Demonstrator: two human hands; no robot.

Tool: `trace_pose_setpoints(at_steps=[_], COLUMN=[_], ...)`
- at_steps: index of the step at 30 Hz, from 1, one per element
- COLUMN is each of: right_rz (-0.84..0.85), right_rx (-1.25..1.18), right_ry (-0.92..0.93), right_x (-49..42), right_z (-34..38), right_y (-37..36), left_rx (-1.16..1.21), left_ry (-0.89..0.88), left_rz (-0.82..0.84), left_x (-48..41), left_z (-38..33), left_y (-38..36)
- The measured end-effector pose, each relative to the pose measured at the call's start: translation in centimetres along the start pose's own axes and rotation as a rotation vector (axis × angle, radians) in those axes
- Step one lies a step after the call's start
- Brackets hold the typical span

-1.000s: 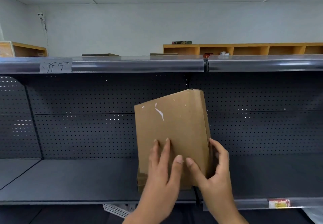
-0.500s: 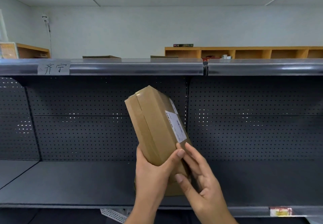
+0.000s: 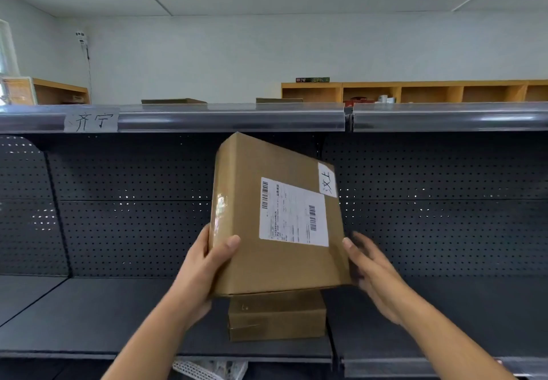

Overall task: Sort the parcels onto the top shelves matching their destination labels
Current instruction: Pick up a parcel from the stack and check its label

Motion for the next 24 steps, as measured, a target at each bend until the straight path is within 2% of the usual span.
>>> trace_pose_setpoints(at_steps=[1, 3, 7, 12, 15, 17, 21, 24], right_rz=[0.057, 0.117, 0.089, -0.1, -0.198, -0.252, -0.311, -0.294], right_rx=[-0.078, -0.106, -0.166, -0.27, -0.336, -0.363, -0.367, -0.355], right_ry=[-0.041, -0.012, 0.07, 0.229, 0.262, 0.285, 0.317, 0.32], right_x=[0.0, 0.3, 1.1, 1.3, 1.6, 1.8, 2.4, 3.4], right_z=[-0.5, -0.6, -0.8, -0.2, -0.4, -0.4, -0.5, -1.0], right_y=[-0.5, -1.7, -3.5, -3.6, -4.2, -4.7, -6.3, -7.7], left_rx=[-0.008, -0.029, -0.017, 0.049, 0.186, 0.248, 0.174, 0.173], left_ry=[0.03, 0.08, 0.134, 0.153, 0.173, 0.157, 0.141, 0.113], left_rz=[0.038, 0.096, 0.107, -0.128, -0.248, -0.215, -0.055, -0.063], left_x=[-0.3, -1.0, -2.1, -3.5, -2.9, -1.7, 0.5, 0.9], left_z=[0.2, 0.8, 2.3, 4.3, 6.9, 8.2, 8.9, 9.0], left_y=[0.3, 0.8, 1.9, 4.1, 3.8, 1.6, -4.7, -7.2])
Point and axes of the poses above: each hand's wrist, its own x-axis away from the middle knuckle, its own y-axis out of the back of the hand, z = x × y, the point moved 8 cm from there along -x, towards the middle knuckle, and after that the axes turned 6 degrees about y, right-handed, at the moved point
